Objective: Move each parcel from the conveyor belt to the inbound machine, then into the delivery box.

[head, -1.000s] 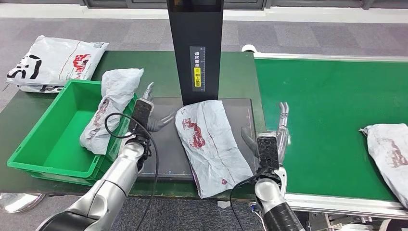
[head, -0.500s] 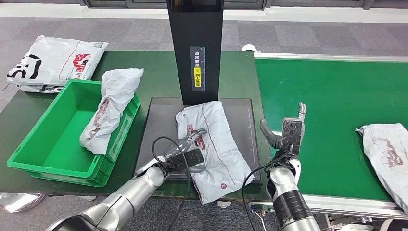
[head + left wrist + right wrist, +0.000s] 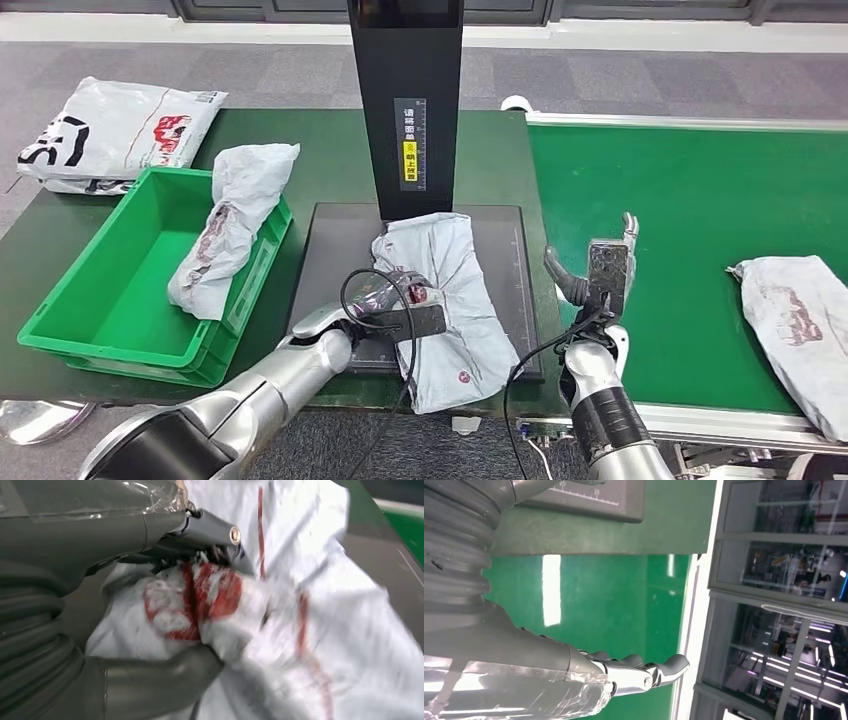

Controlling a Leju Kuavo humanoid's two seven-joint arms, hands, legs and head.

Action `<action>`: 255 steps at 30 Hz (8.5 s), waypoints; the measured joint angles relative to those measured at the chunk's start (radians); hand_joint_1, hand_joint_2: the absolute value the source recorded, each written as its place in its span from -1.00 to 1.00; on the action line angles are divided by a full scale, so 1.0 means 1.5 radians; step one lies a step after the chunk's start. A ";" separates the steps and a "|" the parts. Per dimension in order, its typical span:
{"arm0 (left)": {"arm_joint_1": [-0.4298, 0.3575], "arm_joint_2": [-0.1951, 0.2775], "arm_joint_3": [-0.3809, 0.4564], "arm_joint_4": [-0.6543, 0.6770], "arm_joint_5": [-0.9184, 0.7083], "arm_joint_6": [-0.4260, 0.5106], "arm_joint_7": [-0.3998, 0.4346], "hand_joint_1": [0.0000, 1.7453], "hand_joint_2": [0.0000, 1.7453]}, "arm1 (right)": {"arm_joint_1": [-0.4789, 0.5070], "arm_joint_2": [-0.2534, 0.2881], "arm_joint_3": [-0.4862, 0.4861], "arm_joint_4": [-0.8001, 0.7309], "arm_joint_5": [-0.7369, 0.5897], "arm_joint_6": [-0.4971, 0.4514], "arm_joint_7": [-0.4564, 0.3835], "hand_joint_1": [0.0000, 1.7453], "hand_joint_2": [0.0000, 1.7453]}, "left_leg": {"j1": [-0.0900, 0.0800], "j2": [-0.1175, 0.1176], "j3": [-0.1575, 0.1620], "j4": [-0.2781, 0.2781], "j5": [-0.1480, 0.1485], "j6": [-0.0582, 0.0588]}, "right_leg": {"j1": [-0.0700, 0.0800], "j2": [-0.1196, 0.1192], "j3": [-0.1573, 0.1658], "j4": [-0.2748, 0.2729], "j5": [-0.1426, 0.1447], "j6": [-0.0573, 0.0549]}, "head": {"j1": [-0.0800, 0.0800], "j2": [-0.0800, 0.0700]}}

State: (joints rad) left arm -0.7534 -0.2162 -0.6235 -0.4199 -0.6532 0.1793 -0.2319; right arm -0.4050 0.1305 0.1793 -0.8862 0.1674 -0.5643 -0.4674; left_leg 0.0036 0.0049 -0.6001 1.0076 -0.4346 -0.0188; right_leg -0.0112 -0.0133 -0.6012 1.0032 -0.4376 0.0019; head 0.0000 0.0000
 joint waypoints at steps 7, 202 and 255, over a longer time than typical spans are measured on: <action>-0.026 0.009 0.029 -0.004 0.056 0.094 -0.011 1.00 1.00 | 0.008 0.000 -0.011 0.000 0.003 -0.003 -0.004 -1.00 1.00 | 0.000 0.000 -0.001 0.000 0.001 -0.002 | 0.001 0.000 -0.001 0.001 0.001 -0.001 | 0.000 0.000; 0.057 -0.016 0.184 -0.030 0.364 -0.026 -0.280 -1.00 1.00 | -0.031 -0.111 -0.210 0.295 0.776 0.102 0.619 1.00 1.00 | 0.000 -0.001 -0.004 0.000 -0.001 -0.001 | 0.000 -0.001 -0.004 0.000 -0.001 -0.001 | 0.000 0.000; 0.034 0.017 0.299 -0.083 0.365 0.016 -0.252 -1.00 1.00 | 0.047 0.035 0.215 -0.095 0.531 0.222 0.313 1.00 1.00 | 0.001 -0.001 -0.004 0.000 0.000 -0.001 | 0.001 0.000 -0.004 0.001 -0.001 -0.001 | 0.000 0.000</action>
State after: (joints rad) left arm -0.7031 -0.1911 -0.1751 -0.5451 -0.1061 0.2031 -0.6100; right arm -0.3350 0.1834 0.5022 -1.0285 0.9644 -0.2319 0.0018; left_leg 0.0056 0.0035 -0.6065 1.0078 -0.4339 -0.0201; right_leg -0.0097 -0.0137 -0.6073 1.0042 -0.4391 0.0005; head 0.0000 0.0000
